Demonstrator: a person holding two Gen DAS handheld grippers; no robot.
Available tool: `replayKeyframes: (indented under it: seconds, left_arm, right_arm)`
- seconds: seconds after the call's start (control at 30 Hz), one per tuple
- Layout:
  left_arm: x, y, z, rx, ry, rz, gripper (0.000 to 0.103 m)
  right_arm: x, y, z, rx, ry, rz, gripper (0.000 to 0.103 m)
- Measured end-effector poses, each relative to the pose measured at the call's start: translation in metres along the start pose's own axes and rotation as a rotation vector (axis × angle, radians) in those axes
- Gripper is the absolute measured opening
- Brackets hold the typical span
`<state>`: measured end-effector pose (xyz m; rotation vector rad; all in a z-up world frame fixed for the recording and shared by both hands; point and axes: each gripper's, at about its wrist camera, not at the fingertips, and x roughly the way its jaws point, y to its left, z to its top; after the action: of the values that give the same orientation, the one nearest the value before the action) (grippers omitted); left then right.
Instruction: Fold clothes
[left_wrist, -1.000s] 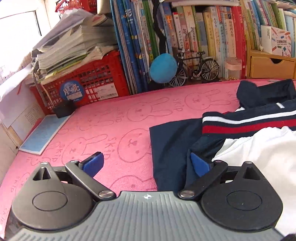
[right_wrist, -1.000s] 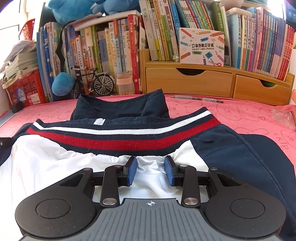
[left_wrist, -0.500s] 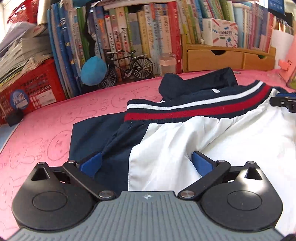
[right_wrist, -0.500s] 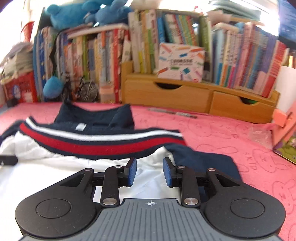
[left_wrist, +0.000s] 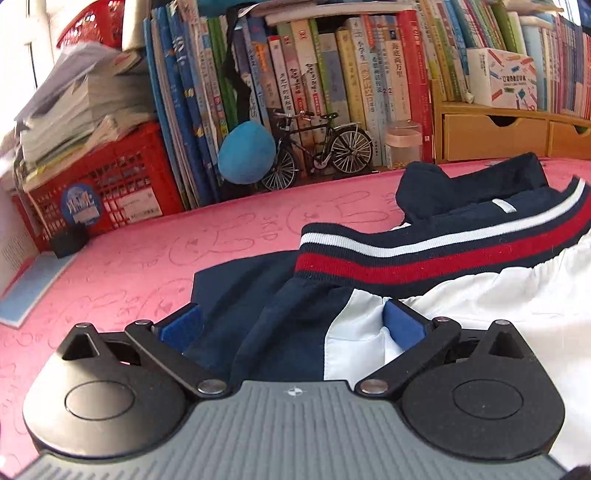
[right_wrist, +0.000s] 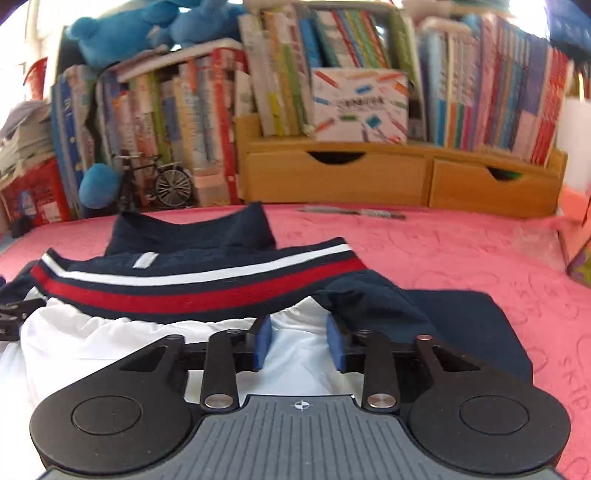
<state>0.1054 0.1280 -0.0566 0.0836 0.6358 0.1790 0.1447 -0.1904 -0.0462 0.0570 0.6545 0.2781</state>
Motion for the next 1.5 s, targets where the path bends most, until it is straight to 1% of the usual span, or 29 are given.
replayKeyframes:
  seconds: [0.03, 0.13, 0.2, 0.3, 0.33, 0.4, 0.43, 0.5, 0.6, 0.63, 0.67, 0.7, 0.73, 0.77, 0.83, 0.87, 0.9, 0.93, 0.97, 1.03, 1.1, 1.13, 1.17, 1.23, 1.3, 1.33, 1.4, 1.43, 1.5]
  left_arm:
    - [0.002, 0.006, -0.001, -0.031, 0.014, -0.024, 0.103]
    - [0.002, 0.011, -0.002, -0.057, 0.026, -0.047, 0.103]
    - [0.001, 0.01, -0.003, -0.053, 0.024, -0.045, 0.103]
    - [-0.001, 0.014, 0.002, -0.065, 0.051, -0.06, 0.103]
    - [-0.008, 0.016, 0.008, -0.061, 0.03, -0.079, 0.102]
    - [-0.022, 0.021, 0.02, -0.059, -0.041, -0.111, 0.102]
    - [-0.027, 0.024, 0.027, -0.062, -0.086, -0.127, 0.103]
    - [-0.015, 0.033, 0.043, -0.107, -0.044, -0.188, 0.103]
    - [0.021, 0.043, 0.045, -0.204, 0.118, -0.291, 0.103]
    - [0.032, 0.045, 0.041, -0.228, 0.157, -0.302, 0.102]
    - [0.031, 0.04, 0.038, -0.189, 0.12, -0.262, 0.1]
    - [0.029, 0.035, 0.035, -0.152, 0.085, -0.224, 0.1]
    - [0.028, 0.03, 0.034, -0.132, 0.069, -0.198, 0.1]
    - [0.027, 0.027, 0.03, -0.128, 0.045, -0.176, 0.1]
    - [0.027, 0.029, 0.029, -0.145, 0.039, -0.151, 0.101]
    - [0.028, 0.032, 0.029, -0.165, 0.042, -0.137, 0.102]
    - [0.029, 0.035, 0.03, -0.184, 0.046, -0.121, 0.102]
    - [0.028, 0.043, 0.032, -0.209, 0.049, -0.102, 0.101]
    - [0.025, 0.046, 0.034, -0.221, 0.046, -0.082, 0.1]
    - [0.006, 0.046, 0.035, -0.228, 0.009, -0.062, 0.091]
    - [-0.019, 0.041, 0.036, -0.22, -0.048, -0.077, 0.09]
    - [-0.034, 0.034, 0.035, -0.185, -0.076, -0.107, 0.091]
    - [-0.048, 0.026, 0.033, -0.148, -0.102, -0.135, 0.092]
    - [-0.069, 0.003, 0.024, -0.031, -0.119, -0.102, 0.096]
    - [-0.075, -0.007, 0.008, 0.064, -0.112, -0.044, 0.096]
    - [-0.072, -0.006, -0.001, 0.094, -0.074, -0.017, 0.096]
    - [-0.063, 0.011, -0.021, 0.095, 0.018, 0.035, 0.096]
    - [-0.064, 0.026, -0.033, 0.067, 0.015, 0.043, 0.098]
    - [-0.073, 0.052, -0.043, -0.01, 0.018, 0.083, 0.1]
  right_arm:
    - [0.002, -0.015, -0.001, 0.062, -0.001, 0.04, 0.027]
    - [-0.002, -0.027, -0.002, 0.109, -0.01, -0.061, 0.001]
    - [-0.002, -0.034, -0.005, 0.109, -0.012, -0.155, 0.001]
    - [-0.006, -0.044, -0.005, 0.151, -0.02, -0.145, 0.005]
    - [-0.012, -0.042, -0.002, 0.123, -0.06, -0.127, 0.014]
    - [-0.017, -0.039, 0.009, 0.063, -0.114, -0.091, 0.069]
    - [-0.014, -0.038, 0.017, 0.034, -0.123, -0.074, 0.102]
    - [-0.006, -0.039, 0.03, 0.005, -0.117, -0.041, 0.1]
    - [0.021, -0.042, 0.04, 0.025, -0.033, 0.026, 0.094]
    - [0.027, -0.041, 0.038, 0.026, -0.004, 0.041, 0.084]
    - [0.031, -0.039, 0.034, 0.025, 0.016, 0.034, 0.06]
    - [0.035, -0.037, 0.03, 0.024, 0.035, 0.026, 0.046]
    - [0.035, -0.034, 0.024, 0.008, 0.033, -0.016, 0.031]
    - [0.036, -0.038, 0.022, 0.021, 0.023, -0.047, 0.026]
    - [0.037, -0.047, 0.018, 0.052, 0.002, -0.108, 0.026]
    - [0.039, -0.056, 0.019, 0.099, 0.002, -0.202, 0.012]
    - [0.039, -0.064, 0.021, 0.128, 0.004, -0.292, 0.005]
    - [0.038, -0.072, 0.023, 0.155, 0.007, -0.382, 0.009]
    - [0.032, -0.077, 0.024, 0.181, -0.007, -0.357, 0.012]
    - [0.002, -0.061, 0.02, 0.112, -0.09, -0.236, 0.013]
    - [-0.026, -0.034, 0.014, 0.006, -0.152, -0.109, 0.03]
    - [-0.039, -0.015, 0.01, -0.064, -0.17, -0.042, 0.046]
    - [-0.045, 0.005, 0.004, -0.116, -0.145, 0.022, 0.049]
    - [-0.055, 0.044, -0.009, -0.216, -0.088, 0.15, 0.049]
    - [-0.058, 0.065, -0.025, -0.292, -0.013, 0.179, 0.049]
    - [-0.059, 0.075, -0.033, -0.329, 0.025, 0.192, 0.049]
    - [-0.064, 0.063, -0.046, -0.365, 0.046, 0.12, 0.049]
    - [-0.066, 0.056, -0.052, -0.382, 0.056, 0.082, 0.052]
    - [-0.072, 0.019, -0.055, -0.296, 0.06, -0.102, 0.053]
